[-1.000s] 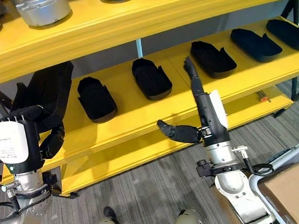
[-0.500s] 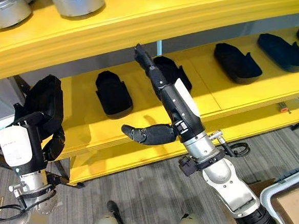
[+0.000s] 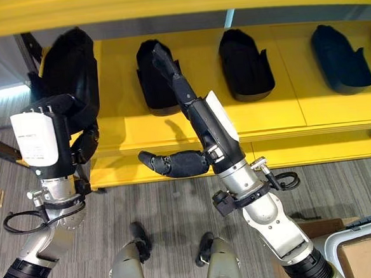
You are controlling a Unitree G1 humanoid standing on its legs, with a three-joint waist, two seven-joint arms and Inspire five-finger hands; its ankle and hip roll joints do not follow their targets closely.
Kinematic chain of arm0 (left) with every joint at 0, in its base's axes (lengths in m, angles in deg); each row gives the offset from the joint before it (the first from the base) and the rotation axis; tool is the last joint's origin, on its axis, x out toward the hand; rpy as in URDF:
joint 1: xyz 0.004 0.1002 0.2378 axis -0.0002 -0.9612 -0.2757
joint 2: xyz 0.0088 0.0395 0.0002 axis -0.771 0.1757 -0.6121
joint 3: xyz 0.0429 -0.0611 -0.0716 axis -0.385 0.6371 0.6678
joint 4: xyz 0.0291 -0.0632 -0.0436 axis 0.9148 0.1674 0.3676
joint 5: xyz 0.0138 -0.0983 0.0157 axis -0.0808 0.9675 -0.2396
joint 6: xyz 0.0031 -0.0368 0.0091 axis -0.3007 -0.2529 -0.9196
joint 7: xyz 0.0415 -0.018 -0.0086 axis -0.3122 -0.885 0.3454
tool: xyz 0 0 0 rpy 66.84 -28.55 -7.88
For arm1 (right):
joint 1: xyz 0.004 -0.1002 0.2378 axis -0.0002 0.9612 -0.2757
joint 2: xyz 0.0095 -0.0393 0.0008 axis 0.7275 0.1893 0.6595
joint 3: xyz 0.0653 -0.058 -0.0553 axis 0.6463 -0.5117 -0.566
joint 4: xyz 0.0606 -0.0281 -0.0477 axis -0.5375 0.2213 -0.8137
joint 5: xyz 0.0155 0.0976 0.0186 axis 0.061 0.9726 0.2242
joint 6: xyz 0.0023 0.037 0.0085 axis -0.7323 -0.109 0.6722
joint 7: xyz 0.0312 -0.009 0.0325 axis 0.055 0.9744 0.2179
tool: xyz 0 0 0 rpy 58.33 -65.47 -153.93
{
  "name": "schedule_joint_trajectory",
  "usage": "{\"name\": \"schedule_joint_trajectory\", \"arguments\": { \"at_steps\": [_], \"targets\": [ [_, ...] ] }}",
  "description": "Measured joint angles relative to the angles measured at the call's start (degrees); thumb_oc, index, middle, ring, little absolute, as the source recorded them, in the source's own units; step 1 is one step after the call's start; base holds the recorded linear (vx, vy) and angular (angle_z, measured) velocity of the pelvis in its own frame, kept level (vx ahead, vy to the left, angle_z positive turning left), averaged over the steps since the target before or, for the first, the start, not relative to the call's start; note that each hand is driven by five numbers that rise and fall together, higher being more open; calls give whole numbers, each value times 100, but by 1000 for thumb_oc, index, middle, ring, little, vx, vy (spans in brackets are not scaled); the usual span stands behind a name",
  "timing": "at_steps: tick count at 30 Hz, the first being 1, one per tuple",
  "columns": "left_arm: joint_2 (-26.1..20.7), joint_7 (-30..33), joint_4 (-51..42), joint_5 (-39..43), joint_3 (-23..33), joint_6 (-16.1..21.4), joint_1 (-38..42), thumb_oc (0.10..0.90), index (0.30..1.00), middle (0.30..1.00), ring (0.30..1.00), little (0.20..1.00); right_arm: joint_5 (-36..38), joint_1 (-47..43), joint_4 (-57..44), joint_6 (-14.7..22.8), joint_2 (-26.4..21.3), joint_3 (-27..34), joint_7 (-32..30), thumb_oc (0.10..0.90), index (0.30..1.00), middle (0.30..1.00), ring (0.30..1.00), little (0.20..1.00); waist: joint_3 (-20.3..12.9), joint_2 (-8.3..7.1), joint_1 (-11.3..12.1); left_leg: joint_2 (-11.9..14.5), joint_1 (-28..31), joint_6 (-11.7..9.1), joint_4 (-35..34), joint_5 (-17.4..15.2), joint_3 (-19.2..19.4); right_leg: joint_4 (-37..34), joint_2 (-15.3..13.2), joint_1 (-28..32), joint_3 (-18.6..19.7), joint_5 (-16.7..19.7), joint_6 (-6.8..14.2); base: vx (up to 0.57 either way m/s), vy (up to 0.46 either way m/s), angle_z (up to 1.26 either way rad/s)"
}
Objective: Move parts from the plastic box to the shelf.
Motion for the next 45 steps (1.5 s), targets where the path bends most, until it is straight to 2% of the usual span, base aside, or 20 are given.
{"name": "schedule_joint_trajectory", "arguments": {
  "at_steps": [5,10,16,19,25,28,31,37,41,45],
  "targets": [
    [-2,-86,-17,1,44,-48,-202,400,300,300,300,300,45,-114,-9,-74,5,-21,438,900,1000,1000,1000,1000,0,-6,125,-210,399,73,-166,-31,-1,-118,-129,432,-24,-6,136,98,-33,12],
    [-3,-183,-27,2,300,-35,-176,400,300,300,300,300,43,-370,-42,-239,4,-95,685,900,1000,1000,1000,1000,-11,-17,173,-284,405,130,-163,-36,-48,-96,-194,528,-97,-21,171,129,-20,12],
    [-3,-411,-26,-5,336,-27,-152,400,300,300,300,300,21,-409,-45,-256,-56,-92,821,900,1000,1000,1000,1000,-18,-22,147,-283,360,173,-34,-103,-181,-33,-195,656,-96,-38,195,96,-53,11],
    [-4,-426,-22,-5,334,-38,-116,400,300,300,300,300,-164,-525,-62,-256,-67,-93,862,900,1000,1000,1000,1000,-23,-23,142,-279,270,116,46,-154,-294,68,-205,650,-85,-98,208,83,-42,16],
    [-8,-650,18,-12,333,-31,-106,400,300,300,300,300,-80,-780,-97,-380,-16,-261,1159,900,1000,1000,1000,1000,-242,-82,298,-223,217,97,173,-168,-325,297,-250,596,-84,-293,194,114,-32,7],
    [-30,-731,186,-148,327,-21,-72,400,300,300,300,300,463,-1016,-97,-760,37,-594,1495,900,1000,1000,1000,1000,-348,-119,294,-161,130,74,345,-204,-397,474,-252,536,-79,-392,138,119,-32,3],
    [-206,-804,407,-181,2,-43,138,400,300,300,300,300,810,-1128,-92,-1139,81,-890,1583,900,1000,1000,1000,1000,-353,-127,322,-92,-5,64,486,-212,-472,650,-250,430,-83,-487,95,64,-13,7],
    [-251,-855,877,-172,-247,-153,216,400,300,300,300,300,1125,-1113,-20,-1479,250,-995,1714,900,1000,1000,1000,1000,-356,-134,171,6,-260,71,707,-216,-470,872,-253,109,-7,-519,59,32,15,-4],
    [-261,-856,1121,-143,-302,-289,325,400,300,300,300,300,1375,-1058,128,-1477,241,-969,1856,900,1000,1000,1000,1000,-354,-145,64,44,-403,77,825,-221,-473,1026,-263,-93,106,-535,37,23,4,-9],
    [-310,-848,1168,-138,-304,-380,385,400,300,300,300,300,1521,-549,260,-1443,225,-444,2029,900,1000,1000,1000,1000,-341,-186,-36,137,-470,66,1026,-291,-447,1161,-236,-250,238,-586,9,0,14,-10]
  ]
}}
